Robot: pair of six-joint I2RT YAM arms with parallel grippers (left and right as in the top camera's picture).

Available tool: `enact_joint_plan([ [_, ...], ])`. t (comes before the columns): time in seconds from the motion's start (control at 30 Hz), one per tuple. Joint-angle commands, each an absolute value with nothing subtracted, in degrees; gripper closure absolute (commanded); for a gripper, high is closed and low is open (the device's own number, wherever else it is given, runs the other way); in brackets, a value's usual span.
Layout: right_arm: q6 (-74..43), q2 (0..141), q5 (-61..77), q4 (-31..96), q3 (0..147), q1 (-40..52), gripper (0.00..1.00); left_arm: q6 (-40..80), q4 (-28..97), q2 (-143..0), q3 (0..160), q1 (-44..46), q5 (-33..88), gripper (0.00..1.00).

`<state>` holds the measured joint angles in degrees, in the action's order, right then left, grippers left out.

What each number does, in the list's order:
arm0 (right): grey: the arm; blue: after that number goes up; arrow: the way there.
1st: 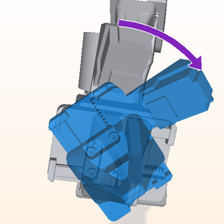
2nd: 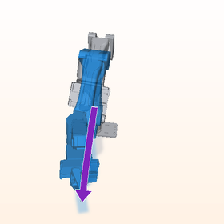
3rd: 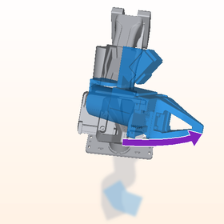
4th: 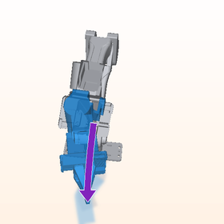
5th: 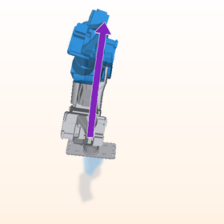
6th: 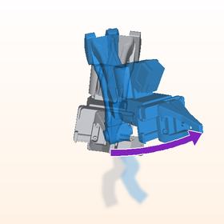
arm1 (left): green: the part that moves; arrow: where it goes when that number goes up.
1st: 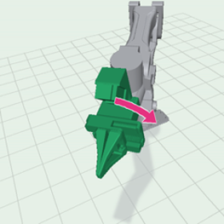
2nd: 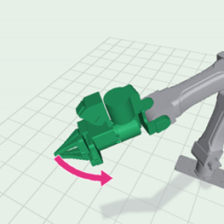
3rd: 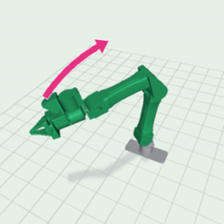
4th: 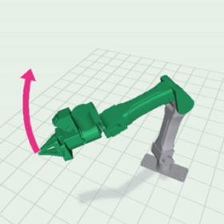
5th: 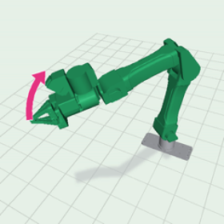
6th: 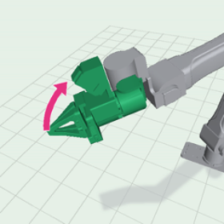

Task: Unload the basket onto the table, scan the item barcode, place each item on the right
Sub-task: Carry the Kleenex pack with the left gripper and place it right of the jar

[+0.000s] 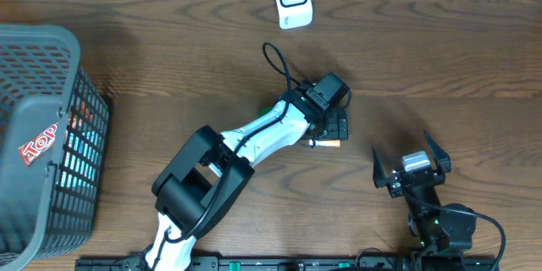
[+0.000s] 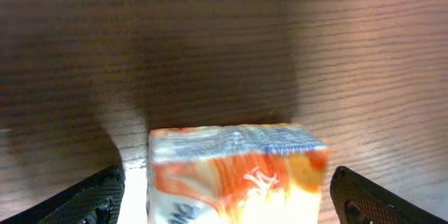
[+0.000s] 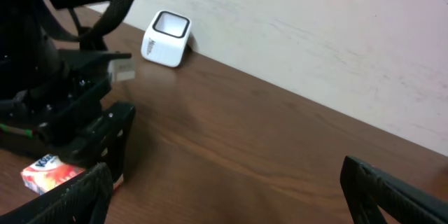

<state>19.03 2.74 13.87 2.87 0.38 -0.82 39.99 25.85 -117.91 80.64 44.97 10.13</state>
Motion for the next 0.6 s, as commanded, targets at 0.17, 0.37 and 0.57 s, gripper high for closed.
enact_joint_plan([
  [0.17, 18.22, 2.63, 13.8, 3.2, 0.34, 0.05, 0.01, 20.6, 30.81, -97.6, 92.29, 44.05, 9.52, 0.04],
  [0.37, 18.24, 2.63, 13.8, 3.2, 0.34, 0.05, 0.01, 15.44, 41.87, -78.52, 95.09, 35.09, -4.69, 0.02],
  [0.57, 18.24, 2.63, 13.8, 3.2, 0.34, 0.05, 0.01, 20.51, 56.71, -63.92, 95.15, 8.03, -10.35, 0.02],
])
